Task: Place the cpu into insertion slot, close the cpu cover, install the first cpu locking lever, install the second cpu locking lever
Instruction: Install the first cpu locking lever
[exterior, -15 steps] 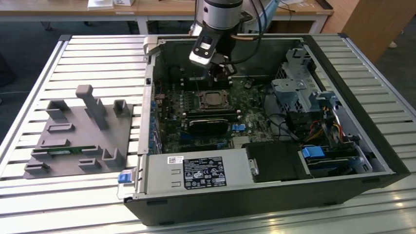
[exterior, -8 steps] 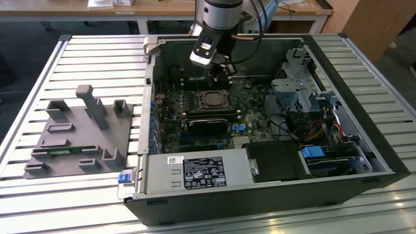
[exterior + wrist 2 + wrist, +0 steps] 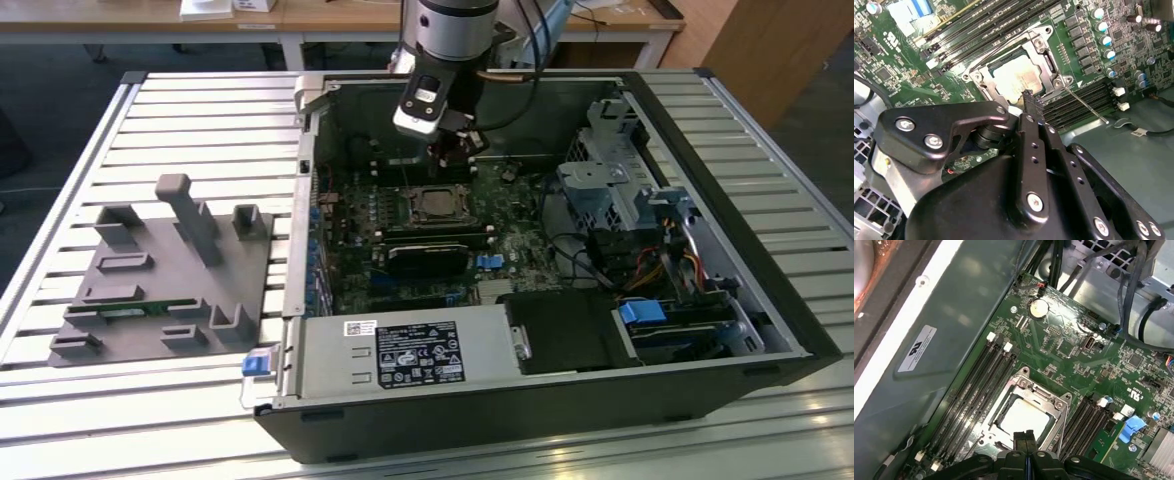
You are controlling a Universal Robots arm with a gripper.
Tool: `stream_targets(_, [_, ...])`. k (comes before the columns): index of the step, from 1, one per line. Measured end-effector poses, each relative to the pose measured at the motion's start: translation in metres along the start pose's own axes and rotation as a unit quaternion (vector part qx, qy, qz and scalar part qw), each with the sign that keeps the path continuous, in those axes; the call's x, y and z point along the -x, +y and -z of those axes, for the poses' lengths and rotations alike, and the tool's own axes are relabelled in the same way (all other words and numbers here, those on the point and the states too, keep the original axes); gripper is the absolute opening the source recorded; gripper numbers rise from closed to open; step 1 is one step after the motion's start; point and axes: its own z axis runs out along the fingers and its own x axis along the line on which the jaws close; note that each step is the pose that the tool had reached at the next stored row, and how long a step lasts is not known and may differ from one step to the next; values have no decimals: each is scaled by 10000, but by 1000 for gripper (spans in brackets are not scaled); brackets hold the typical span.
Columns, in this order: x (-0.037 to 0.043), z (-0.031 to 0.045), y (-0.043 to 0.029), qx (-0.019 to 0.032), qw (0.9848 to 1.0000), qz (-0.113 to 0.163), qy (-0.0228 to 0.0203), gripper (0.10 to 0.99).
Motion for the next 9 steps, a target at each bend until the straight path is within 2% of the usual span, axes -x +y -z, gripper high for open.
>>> stream_targets(4, [0, 0, 0, -4, 9997, 240, 3, 106])
stream_targets(9, [0, 0, 0, -8, 9985, 551, 6, 106])
